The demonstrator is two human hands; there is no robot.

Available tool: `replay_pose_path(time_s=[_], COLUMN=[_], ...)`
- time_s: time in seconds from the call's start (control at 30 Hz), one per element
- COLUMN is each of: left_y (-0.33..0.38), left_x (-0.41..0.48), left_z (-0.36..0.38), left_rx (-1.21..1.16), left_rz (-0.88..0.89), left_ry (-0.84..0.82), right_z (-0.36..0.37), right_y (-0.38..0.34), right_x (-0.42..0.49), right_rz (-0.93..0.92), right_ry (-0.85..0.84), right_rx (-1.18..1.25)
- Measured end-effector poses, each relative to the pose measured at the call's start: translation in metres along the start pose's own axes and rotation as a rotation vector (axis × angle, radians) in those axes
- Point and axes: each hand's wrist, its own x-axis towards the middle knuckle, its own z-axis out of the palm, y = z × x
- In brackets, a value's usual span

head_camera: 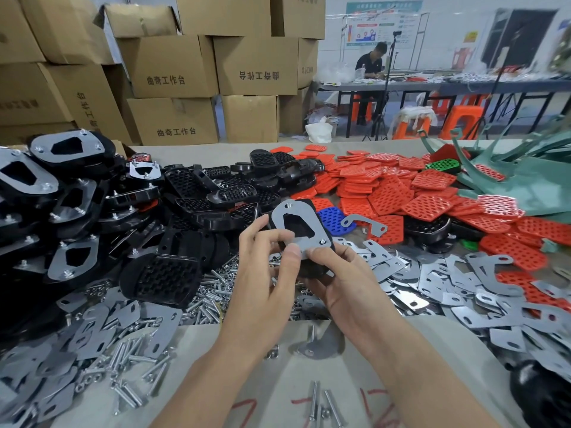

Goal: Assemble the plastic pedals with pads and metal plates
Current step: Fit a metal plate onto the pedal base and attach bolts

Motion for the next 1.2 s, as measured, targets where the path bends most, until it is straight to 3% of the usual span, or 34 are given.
replay_pose_path(time_s=[1.2], left_y=[-0.0009], left_x=[-0.0007], left_z=[0.0005], left_rx=[-0.050], left_rz=[-0.042], left_ry=[-0.006], right_z=[0.0036], right_y=[-0.0022], right_x=[-0.0033], right_rz=[0.010], right_ry=[0.022], right_rx=[0.007])
